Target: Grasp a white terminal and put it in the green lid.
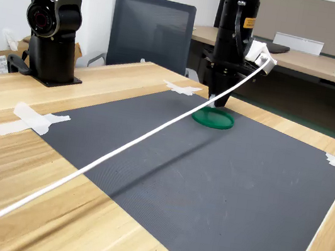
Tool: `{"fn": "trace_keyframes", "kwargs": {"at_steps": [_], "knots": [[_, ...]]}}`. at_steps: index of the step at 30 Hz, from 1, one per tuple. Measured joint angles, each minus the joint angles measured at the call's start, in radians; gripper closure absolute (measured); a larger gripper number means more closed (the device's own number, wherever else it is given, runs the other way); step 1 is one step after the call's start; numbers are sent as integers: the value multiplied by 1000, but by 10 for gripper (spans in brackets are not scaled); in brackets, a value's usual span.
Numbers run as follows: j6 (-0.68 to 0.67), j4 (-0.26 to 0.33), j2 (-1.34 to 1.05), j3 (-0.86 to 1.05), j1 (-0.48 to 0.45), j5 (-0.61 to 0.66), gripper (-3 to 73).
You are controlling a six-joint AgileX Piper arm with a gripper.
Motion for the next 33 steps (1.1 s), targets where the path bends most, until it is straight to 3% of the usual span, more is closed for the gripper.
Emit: {"fn": "trace_keyframes", "kwargs": {"at_steps": [6,15,19,23,27,33], "knots": [[-12,-1,12,0,0,5,586],[-28,6,12,0,0,-6,261],[-25,14,-2,0,0,-36,211],[-1,28,-67,0,-12,-109,221],[5,62,-156,0,-72,-163,299],[-3,100,-275,0,-232,-190,592]]}}
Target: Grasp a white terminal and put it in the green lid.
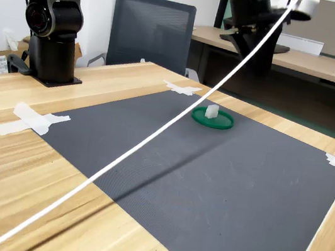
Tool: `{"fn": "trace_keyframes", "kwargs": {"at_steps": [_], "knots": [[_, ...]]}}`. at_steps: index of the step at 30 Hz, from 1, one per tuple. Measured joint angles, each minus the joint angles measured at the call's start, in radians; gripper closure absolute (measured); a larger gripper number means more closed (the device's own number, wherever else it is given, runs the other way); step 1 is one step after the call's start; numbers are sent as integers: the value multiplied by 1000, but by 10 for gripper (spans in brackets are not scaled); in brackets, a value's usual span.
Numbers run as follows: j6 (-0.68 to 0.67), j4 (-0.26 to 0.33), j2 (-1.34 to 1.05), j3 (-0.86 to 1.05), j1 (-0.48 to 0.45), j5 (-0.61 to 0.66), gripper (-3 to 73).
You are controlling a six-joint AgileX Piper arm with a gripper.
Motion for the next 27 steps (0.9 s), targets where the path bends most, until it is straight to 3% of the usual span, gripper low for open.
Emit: {"fn": "trace_keyframes", "kwargs": {"at_steps": [4,14,21,27], "knots": [[-28,38,-76,14,-124,-14,702],[-116,73,-286,218,-375,-16,722],[-120,127,-467,382,-432,-119,722],[-61,219,-620,575,-435,-368,722]]}}
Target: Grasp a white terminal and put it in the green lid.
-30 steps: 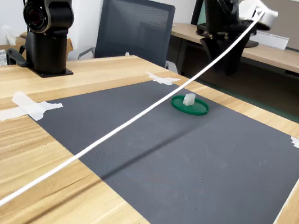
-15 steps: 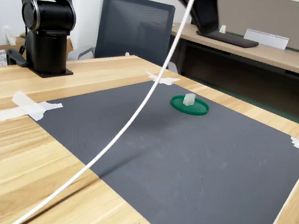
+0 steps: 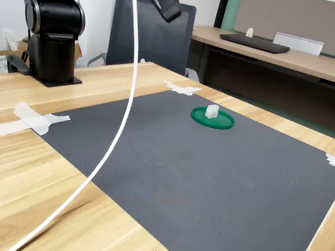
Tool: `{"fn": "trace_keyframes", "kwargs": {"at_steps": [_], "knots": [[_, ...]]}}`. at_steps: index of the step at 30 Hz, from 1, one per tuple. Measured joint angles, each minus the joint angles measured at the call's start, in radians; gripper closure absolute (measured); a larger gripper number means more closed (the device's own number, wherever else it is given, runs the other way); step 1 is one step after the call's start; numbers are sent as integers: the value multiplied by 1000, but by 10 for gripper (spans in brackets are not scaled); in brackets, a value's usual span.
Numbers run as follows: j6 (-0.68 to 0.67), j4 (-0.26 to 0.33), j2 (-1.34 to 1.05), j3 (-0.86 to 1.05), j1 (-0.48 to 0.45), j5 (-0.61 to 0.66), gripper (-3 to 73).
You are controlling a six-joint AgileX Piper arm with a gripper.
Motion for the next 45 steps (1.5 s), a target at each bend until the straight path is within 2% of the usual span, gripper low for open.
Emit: {"fn": "trace_keyframes", "kwargs": {"at_steps": [5,12,31,45], "knots": [[90,59,-162,159,0,-158,722],[127,135,-367,338,0,-186,723],[132,167,-744,608,0,-170,723],[132,167,-813,625,0,-164,723]]}}
